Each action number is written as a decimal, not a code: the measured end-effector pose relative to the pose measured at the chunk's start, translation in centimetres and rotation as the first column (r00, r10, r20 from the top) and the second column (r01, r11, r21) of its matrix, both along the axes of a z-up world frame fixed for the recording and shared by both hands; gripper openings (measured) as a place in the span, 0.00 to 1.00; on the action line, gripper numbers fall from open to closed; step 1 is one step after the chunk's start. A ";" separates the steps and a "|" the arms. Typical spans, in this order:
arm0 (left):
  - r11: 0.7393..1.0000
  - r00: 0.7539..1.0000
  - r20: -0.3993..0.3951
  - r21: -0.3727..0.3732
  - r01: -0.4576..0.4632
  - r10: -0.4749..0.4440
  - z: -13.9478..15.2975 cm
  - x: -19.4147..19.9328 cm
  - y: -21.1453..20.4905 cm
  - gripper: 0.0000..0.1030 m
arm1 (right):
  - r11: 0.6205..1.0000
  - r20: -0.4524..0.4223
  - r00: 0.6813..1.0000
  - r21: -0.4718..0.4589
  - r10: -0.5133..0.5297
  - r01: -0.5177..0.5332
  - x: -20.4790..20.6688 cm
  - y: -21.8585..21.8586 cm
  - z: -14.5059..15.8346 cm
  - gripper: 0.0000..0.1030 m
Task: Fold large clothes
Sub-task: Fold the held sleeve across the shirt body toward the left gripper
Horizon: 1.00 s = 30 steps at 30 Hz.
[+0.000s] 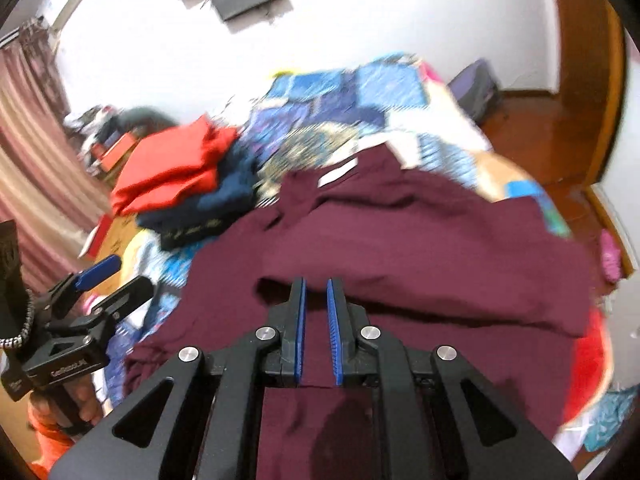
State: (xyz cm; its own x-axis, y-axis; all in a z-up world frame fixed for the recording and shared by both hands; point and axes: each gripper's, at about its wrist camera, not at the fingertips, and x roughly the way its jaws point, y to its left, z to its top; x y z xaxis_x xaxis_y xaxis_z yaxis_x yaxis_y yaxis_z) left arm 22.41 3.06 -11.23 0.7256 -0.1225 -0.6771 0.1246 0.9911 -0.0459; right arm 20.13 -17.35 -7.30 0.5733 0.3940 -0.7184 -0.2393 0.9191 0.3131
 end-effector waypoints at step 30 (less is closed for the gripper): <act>0.844 0.881 -0.234 0.267 0.464 -0.410 -7.4 8.9 -21.6 0.90 | 0.917 -0.059 0.917 -0.088 -0.395 0.390 -1.2 -14.6 -3.5 0.58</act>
